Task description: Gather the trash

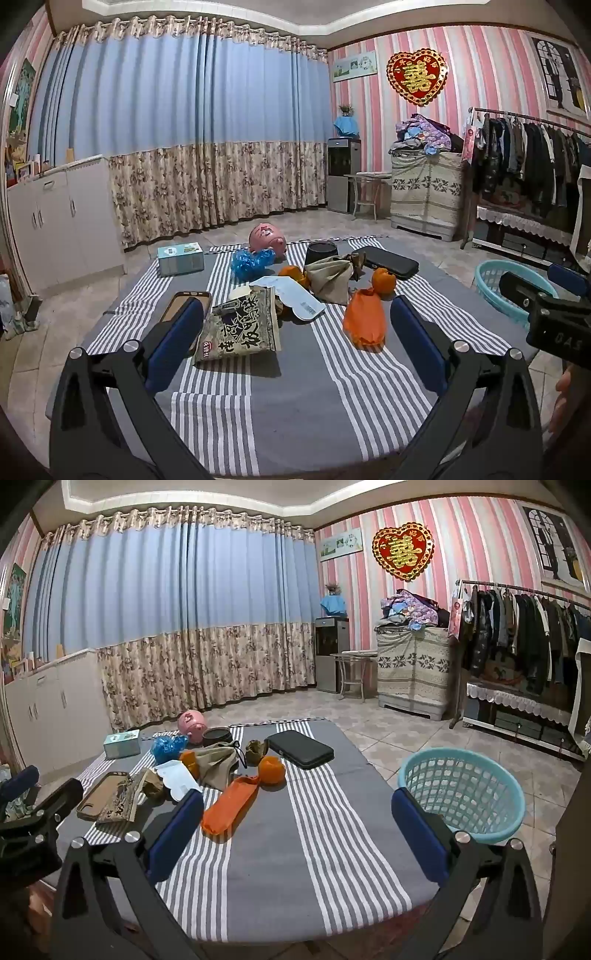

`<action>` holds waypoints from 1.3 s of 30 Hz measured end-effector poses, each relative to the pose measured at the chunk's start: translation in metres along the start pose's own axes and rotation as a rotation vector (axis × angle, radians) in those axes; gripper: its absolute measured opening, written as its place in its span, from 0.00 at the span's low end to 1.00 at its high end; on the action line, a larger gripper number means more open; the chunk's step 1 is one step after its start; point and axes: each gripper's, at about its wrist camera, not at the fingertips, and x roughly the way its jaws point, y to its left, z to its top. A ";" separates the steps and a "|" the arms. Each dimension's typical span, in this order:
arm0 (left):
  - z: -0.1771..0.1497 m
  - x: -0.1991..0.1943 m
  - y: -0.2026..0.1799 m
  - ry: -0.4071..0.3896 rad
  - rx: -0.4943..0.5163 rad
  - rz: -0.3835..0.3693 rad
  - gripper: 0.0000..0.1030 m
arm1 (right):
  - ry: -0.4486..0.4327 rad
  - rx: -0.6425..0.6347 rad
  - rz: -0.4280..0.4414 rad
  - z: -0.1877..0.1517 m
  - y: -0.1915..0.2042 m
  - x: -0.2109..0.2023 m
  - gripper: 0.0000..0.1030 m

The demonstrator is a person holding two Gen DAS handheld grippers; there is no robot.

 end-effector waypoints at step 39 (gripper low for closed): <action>0.007 -0.006 0.008 -0.003 -0.024 -0.006 0.95 | -0.016 -0.006 -0.007 0.001 0.002 -0.001 0.97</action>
